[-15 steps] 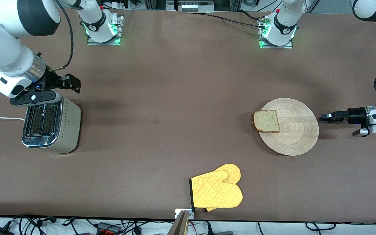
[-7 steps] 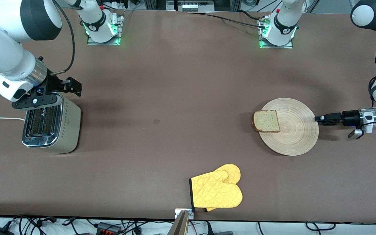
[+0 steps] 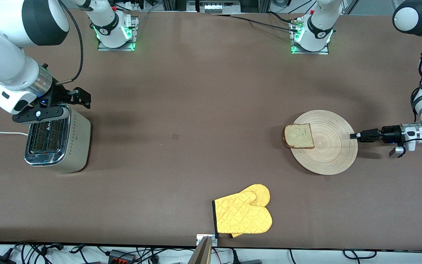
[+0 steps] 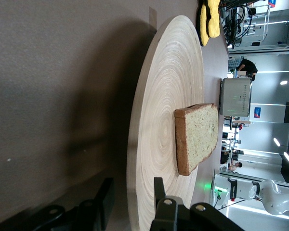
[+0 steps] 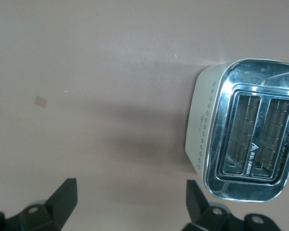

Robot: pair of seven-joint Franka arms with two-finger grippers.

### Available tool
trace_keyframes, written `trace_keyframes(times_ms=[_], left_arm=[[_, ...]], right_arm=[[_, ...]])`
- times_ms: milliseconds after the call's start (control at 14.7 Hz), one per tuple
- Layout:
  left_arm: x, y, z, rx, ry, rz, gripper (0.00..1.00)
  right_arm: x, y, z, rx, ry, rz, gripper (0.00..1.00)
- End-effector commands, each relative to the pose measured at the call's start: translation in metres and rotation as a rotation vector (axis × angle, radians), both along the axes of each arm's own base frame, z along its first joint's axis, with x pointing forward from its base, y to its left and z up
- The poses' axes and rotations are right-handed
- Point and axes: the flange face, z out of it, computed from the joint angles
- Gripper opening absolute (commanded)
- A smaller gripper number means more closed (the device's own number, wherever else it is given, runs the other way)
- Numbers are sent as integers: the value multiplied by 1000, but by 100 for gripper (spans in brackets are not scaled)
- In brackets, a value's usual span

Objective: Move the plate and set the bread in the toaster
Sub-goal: 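Push the wooden plate with the left gripper toward the table's middle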

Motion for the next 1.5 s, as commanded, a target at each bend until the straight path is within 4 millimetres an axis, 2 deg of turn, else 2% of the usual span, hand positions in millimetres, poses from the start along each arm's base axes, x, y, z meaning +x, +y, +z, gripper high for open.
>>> trace_keyframes(times_ms=[0, 204, 476, 612, 748, 1088, 1293, 1429], left_arm=[[6, -2, -2, -12, -29, 2, 35], [7, -6, -2, -16, -28, -3, 23], [4, -12, -16, -42, -12, 5, 17], [4, -13, -17, -45, -11, 5, 16], [5, -12, -14, -45, -14, 2, 1], [6, -15, -6, -67, 7, -2, 1], [17, -49, 2, -137, 33, -33, 1], [32, -76, 21, -138, 39, -65, 1]], right_arm=[[3, -1, 4, 11, -8, -9, 100], [3, -1, 4, 11, -8, -9, 100], [3, 0, 4, 8, -7, -5, 100], [4, -1, 4, 8, -9, -8, 100], [4, -2, 4, 8, -10, -9, 100], [4, -4, 3, 11, -8, -15, 100], [4, -4, 3, 11, -8, -15, 100], [4, -3, 3, 11, -8, -12, 100]])
